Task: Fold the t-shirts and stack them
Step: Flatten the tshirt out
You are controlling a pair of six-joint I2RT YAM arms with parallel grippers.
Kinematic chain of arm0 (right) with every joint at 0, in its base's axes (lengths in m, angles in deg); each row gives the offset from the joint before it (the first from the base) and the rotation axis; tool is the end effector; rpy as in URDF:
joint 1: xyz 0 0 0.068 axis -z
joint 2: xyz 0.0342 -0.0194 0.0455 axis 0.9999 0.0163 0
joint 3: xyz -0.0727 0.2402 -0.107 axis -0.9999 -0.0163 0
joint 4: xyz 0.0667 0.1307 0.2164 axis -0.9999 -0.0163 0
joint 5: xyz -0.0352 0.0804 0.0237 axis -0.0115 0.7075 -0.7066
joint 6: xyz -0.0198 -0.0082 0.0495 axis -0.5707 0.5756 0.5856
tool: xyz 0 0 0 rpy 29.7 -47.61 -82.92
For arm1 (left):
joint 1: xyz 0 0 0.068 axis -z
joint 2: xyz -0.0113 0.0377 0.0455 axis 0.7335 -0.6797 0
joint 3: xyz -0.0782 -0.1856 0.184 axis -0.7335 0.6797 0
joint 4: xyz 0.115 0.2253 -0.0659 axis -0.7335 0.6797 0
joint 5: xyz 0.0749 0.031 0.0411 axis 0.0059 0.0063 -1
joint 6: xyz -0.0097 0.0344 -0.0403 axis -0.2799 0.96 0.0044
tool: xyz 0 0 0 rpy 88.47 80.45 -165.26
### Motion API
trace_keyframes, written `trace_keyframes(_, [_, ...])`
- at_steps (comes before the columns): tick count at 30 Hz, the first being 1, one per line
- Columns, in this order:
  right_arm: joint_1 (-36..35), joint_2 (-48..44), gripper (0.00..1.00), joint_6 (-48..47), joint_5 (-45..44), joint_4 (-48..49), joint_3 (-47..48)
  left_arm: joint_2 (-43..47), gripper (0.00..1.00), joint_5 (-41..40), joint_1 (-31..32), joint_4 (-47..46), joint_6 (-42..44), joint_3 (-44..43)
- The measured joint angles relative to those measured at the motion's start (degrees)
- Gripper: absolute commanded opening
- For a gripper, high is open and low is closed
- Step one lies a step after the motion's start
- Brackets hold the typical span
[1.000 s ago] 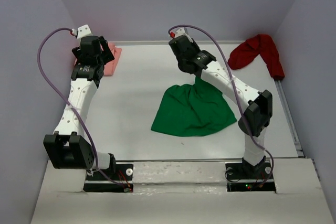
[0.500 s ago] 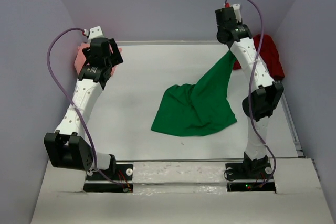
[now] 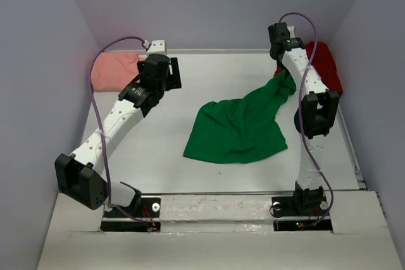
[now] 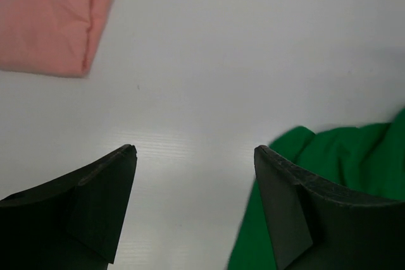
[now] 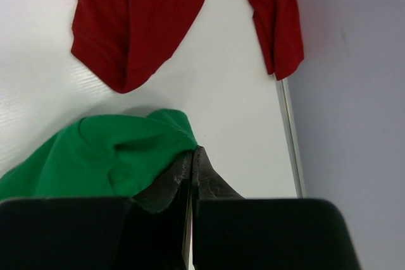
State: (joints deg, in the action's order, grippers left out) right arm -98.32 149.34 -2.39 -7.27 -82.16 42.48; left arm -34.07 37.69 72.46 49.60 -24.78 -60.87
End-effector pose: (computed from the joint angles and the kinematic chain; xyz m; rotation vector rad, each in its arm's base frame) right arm 0.4743 0.0535 0.3084 0.1507 2.3492 -0.8002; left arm 0.2880 -0.1216 0.3822 -0.0668 1.9321 -0.1008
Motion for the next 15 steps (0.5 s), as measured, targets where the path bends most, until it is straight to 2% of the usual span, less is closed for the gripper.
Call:
trace_keyframes(1, [0.3, 1.1, 0.00, 0.0, 0.5, -0.3, 0.3, 0.0, 0.82, 0.1, 1.5, 0.4, -0.5, 0.0])
trace_keyframes(4, [1.3, 4.0, 0.00, -0.1, 1.7, -0.2, 2.7, 0.4, 0.50, 0.7, 8.3, 0.2, -4.6, 3.1])
trace_keyframes(5, [1.7, 4.4, 0.00, -0.3, 2.0, -0.3, 3.3, 0.8, 0.25, 1.1, 9.9, -0.4, -5.7, 5.1])
trace_keyframes(6, [1.9, 4.4, 0.00, -0.4, 2.0, -0.2, 3.3, 1.2, 0.08, 1.8, 11.4, -1.0, -6.9, 7.8])
trace_keyframes(7, [2.2, 4.4, 0.00, -0.5, 2.2, -0.3, 3.6, 1.4, 0.00, 2.5, 12.8, -0.7, -8.4, 10.0])
trace_keyframes(11, [3.0, 3.6, 0.00, -0.4, 3.3, 0.0, 4.0, 1.2, 0.00, 5.9, 14.8, -1.2, -12.8, 17.6])
trace_keyframes(15, [3.0, 3.0, 0.00, -0.5, 4.2, 0.0, 4.0, -0.9, 0.00, 7.3, 16.3, -1.2, -16.5, 19.5])
